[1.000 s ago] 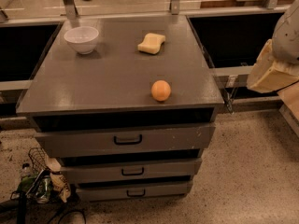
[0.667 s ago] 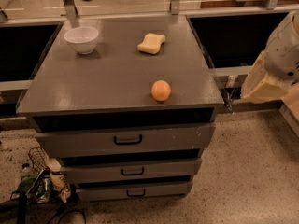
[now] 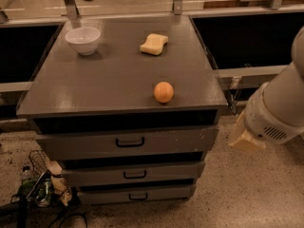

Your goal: Open bottom drawer

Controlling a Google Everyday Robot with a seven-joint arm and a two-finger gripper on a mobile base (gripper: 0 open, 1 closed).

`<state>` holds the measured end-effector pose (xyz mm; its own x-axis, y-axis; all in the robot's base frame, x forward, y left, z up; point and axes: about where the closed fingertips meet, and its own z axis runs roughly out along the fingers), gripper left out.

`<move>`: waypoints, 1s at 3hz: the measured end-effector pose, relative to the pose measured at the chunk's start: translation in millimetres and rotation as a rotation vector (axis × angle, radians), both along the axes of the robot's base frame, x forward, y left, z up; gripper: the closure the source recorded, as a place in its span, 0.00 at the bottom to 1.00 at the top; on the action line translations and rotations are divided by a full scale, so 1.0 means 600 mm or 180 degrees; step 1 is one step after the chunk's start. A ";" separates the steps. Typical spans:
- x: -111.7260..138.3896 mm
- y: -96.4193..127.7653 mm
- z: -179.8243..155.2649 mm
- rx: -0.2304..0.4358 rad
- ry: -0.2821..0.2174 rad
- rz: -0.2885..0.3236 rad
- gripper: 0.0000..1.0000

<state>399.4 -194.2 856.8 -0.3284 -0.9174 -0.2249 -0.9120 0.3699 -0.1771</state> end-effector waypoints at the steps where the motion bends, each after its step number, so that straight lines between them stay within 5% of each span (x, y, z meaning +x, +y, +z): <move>1: -0.008 0.004 -0.072 -0.0002 0.0141 -0.0077 1.00; 3: -0.035 0.008 -0.304 -0.0308 0.0740 -0.0053 1.00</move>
Offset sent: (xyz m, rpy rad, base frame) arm -0.0203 0.0087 -0.1861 -0.0544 0.2522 -0.0368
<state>378.5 -189.6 674.5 -0.3763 -0.9250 -0.0530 -0.9263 0.3767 0.0015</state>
